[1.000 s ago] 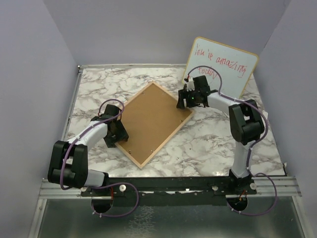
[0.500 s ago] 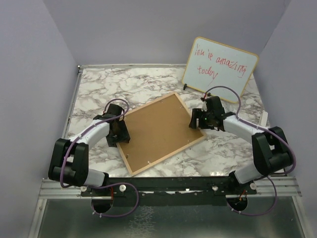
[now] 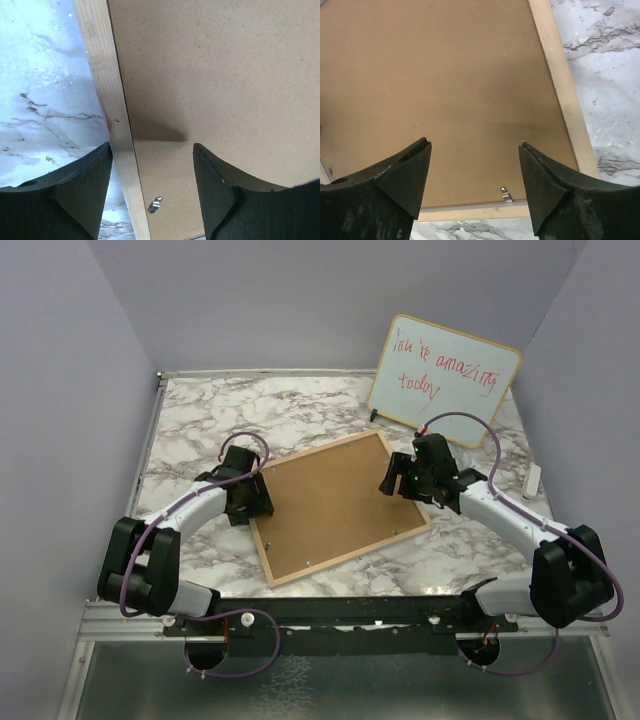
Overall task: Put the photo into the frame
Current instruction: Adjust the photo frame at the center of the board, then install the photo frame at the center of the board.
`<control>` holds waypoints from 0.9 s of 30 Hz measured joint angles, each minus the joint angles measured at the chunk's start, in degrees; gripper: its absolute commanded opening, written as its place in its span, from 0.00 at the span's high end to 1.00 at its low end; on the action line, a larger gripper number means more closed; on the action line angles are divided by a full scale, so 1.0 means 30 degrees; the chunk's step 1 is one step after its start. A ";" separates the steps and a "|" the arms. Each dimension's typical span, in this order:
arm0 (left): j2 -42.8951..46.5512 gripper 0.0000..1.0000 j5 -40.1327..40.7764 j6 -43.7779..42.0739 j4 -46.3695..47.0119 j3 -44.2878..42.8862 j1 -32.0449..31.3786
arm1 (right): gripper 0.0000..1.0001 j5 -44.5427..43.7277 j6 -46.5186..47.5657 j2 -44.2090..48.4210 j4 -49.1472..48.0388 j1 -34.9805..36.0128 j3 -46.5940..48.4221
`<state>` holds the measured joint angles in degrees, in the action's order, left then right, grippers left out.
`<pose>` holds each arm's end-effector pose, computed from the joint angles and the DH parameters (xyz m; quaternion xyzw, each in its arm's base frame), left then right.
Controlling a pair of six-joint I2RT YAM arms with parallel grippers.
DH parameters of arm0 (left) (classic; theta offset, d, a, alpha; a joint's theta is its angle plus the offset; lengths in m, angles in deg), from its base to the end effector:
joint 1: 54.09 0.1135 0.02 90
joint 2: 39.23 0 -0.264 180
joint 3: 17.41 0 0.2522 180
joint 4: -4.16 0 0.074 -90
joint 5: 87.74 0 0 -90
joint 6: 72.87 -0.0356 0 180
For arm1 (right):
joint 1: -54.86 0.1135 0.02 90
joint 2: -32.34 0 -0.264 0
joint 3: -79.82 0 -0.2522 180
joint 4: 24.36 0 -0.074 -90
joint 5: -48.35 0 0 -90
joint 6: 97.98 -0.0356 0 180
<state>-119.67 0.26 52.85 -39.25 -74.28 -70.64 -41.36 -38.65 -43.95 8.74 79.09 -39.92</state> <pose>0.2394 -0.0725 0.1721 -0.1597 0.9666 -0.1032 0.1716 0.2475 0.1116 0.2175 0.0518 0.9356 0.1631 0.3087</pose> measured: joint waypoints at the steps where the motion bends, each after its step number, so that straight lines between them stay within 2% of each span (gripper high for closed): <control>1: 0.0000 0.34 0.0007 0.0036 0.0153 0.0000 -0.0029 | 0.24 0.0160 -0.0197 0.0000 -0.0015 0.0080 0.0073; 3: 0.0000 0.35 0.0022 0.0109 0.0313 0.0000 -0.0029 | 0.28 0.0248 -0.0714 0.0000 0.0029 0.0153 0.0102; 5: 0.0036 0.38 0.0036 0.0160 0.0372 0.0000 -0.0022 | 0.38 0.0743 -0.0984 0.0000 -0.0066 0.0153 0.0087; 9: 0.0197 0.46 0.0568 0.0153 0.0204 -0.0007 -0.0029 | 0.53 0.3453 -0.1035 0.0000 -0.1792 0.0408 -0.0182; 12: 0.0248 0.51 0.1246 0.0248 -0.0058 -0.0022 -0.0029 | 0.66 0.5646 -0.1319 -0.0393 -0.3840 0.1756 -0.0233; 15: 0.0248 0.56 0.1982 0.0656 -0.0408 -0.0007 -0.0015 | 0.74 0.7373 -0.1814 -0.1960 -0.5916 0.3723 0.0248; 20: 0.0022 0.65 0.2463 0.1392 -0.0641 0.0131 0.0036 | 0.74 0.9442 -0.2448 -0.5661 -0.8021 0.6674 0.1974; 23: -0.0058 0.70 0.2433 0.1523 -0.0525 0.0095 0.0036 | 0.64 1.0280 -0.2455 -0.7410 -0.8138 0.7956 0.3366; 27: -0.0386 0.73 0.2375 0.1508 -0.0532 -0.0204 0.0029 | 0.64 1.0928 -0.2375 -0.9369 -0.7890 0.9107 0.5442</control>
<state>-120.83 7.38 57.37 -40.84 -74.89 -70.56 -8.57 -45.78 -72.06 -14.93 106.41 -23.59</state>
